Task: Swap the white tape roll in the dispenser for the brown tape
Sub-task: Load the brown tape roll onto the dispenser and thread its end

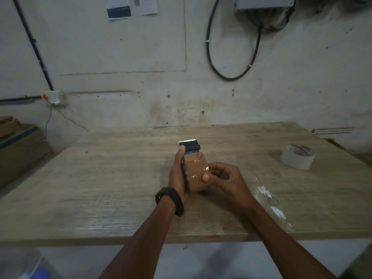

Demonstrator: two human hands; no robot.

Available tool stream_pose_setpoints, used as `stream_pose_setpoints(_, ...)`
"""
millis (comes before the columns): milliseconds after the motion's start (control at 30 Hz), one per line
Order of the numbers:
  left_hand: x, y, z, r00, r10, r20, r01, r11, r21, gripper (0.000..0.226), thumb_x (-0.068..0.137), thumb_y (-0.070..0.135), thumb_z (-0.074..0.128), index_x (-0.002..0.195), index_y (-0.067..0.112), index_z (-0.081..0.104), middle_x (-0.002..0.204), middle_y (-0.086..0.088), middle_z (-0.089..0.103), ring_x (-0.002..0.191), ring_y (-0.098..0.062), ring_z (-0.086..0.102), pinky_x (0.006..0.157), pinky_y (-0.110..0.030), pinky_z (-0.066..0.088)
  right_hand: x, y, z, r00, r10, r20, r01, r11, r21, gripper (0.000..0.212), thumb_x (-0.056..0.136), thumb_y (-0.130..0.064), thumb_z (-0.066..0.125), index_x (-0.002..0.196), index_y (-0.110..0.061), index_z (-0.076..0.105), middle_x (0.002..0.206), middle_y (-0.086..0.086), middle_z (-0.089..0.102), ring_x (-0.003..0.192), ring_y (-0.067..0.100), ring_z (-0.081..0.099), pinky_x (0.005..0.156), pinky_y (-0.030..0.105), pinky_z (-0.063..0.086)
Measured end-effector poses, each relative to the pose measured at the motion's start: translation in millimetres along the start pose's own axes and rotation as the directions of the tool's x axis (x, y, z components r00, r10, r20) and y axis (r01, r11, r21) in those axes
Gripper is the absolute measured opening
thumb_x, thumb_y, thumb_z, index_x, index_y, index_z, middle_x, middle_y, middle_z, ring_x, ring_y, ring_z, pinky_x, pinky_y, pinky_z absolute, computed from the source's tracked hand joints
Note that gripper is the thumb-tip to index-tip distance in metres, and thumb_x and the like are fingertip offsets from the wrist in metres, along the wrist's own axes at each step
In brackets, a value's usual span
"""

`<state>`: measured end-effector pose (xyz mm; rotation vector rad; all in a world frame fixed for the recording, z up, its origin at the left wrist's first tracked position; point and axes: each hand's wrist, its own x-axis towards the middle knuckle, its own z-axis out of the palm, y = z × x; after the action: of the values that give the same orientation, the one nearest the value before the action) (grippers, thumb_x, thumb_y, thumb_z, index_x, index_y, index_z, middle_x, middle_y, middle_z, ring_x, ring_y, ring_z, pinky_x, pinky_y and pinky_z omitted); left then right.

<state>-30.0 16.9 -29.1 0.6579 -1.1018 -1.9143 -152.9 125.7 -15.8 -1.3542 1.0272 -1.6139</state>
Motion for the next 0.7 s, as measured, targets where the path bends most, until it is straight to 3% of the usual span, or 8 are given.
stream_pose_setpoints(133, -1.3, 0.5, 1.1, 1.000, -0.015, -0.016, 0.015, 0.999, 0.028, 0.055, 0.071, 0.070, 0.063, 0.083, 0.017, 0.073, 0.081, -0.008, 0.070, 0.068, -0.021, 0.065, 0.068, -0.034, 0.052, 1.3, 1.9, 0.4, 1.000, -0.025, -0.009, 0.024, 0.998, -0.063, 0.022, 0.090, -0.015, 0.068, 0.102, 0.002, 0.071, 0.096, 0.013, 0.077, 0.088, 0.022, 0.073, 0.073, 0.028, 0.057)
stream_pose_setpoints(367, 3.0, -0.5, -2.3, 0.996, -0.008, -0.089, 0.011, 0.999, 0.031, 0.066, 0.058, 0.077, 0.065, 0.088, 0.019, 0.073, 0.086, -0.011, 0.069, 0.072, -0.025, 0.064, 0.072, -0.037, 0.050, -1.6, -2.0, 2.5, 0.990, -0.127, -0.063, 0.112, 0.972, -0.206, 0.024, 0.085, -0.026, 0.070, 0.090, -0.003, 0.068, 0.078, -0.008, 0.070, 0.071, 0.003, 0.064, 0.062, 0.019, 0.050)
stream_pose_setpoints(533, -1.4, 3.6, -2.8, 0.993, -0.118, -0.005, 0.118, 0.991, 0.061, 0.084, 0.068, 0.085, 0.055, 0.118, 0.020, 0.071, 0.103, -0.012, 0.077, 0.092, -0.031, 0.073, 0.080, -0.046, 0.058, -1.1, 1.0, -1.9, 0.989, -0.114, -0.099, 0.098, 0.984, -0.147, 0.021, 0.092, -0.021, 0.063, 0.099, -0.003, 0.073, 0.091, 0.011, 0.074, 0.080, 0.021, 0.066, 0.064, 0.034, 0.051)
stream_pose_setpoints(600, -4.2, 9.9, -2.6, 0.981, -0.186, 0.051, 0.185, 0.983, 0.018, 0.074, 0.077, 0.079, 0.053, 0.117, 0.019, 0.071, 0.104, -0.013, 0.076, 0.095, -0.032, 0.071, 0.085, -0.049, 0.057, -2.4, 0.5, -3.8, 0.987, -0.126, -0.099, 0.113, 0.985, -0.131, 0.020, 0.092, -0.019, 0.064, 0.097, -0.001, 0.073, 0.089, 0.015, 0.073, 0.078, 0.024, 0.066, 0.064, 0.035, 0.051)
stream_pose_setpoints(700, -4.0, 15.7, -0.3, 0.965, -0.221, 0.141, 0.230, 0.972, -0.048, 0.061, 0.085, 0.072, 0.055, 0.107, 0.019, 0.074, 0.092, -0.010, 0.074, 0.085, -0.028, 0.070, 0.076, -0.044, 0.057, -3.2, 0.6, -2.1, 0.987, -0.134, -0.084, 0.124, 0.986, -0.112, 0.019, 0.091, -0.016, 0.065, 0.093, 0.003, 0.071, 0.086, 0.021, 0.071, 0.074, 0.025, 0.065, 0.062, 0.033, 0.052)
